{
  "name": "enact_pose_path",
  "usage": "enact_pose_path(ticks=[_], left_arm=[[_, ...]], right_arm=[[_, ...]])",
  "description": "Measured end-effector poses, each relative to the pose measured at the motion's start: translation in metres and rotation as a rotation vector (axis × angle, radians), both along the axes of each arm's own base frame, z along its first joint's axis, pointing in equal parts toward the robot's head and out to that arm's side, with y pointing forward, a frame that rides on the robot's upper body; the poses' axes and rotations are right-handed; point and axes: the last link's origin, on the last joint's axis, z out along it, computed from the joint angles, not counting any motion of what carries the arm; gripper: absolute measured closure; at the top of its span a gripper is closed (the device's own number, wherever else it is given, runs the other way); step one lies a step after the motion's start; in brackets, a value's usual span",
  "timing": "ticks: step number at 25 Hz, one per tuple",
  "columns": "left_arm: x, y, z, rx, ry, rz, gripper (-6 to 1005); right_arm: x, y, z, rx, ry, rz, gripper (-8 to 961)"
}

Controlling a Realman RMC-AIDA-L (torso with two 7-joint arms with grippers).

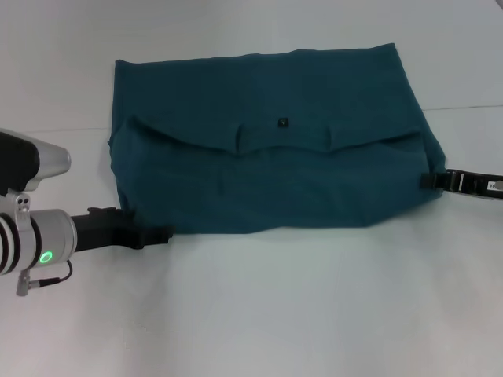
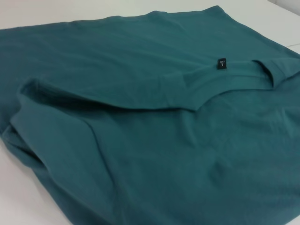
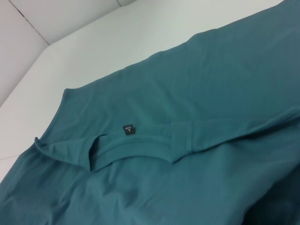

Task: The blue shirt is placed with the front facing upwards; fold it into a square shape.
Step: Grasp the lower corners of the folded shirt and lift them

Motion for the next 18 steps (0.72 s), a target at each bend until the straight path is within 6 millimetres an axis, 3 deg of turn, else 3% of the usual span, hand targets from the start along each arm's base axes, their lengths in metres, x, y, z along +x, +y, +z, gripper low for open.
enact_pose_path(ticks=[13, 18], left_arm=[[-0.0009, 0.0029, 0.0012, 0.01, 0.042, -0.013, 222], [-0.0017, 0.0045, 0.0035, 0.022, 0.044, -0.003, 312]], right_arm=[[-0.0003, -0.0001, -0.0011, 0.005, 0.005, -0.002, 943], [0.0, -0.0014, -0.0002, 0.013, 0.019, -0.001, 942]])
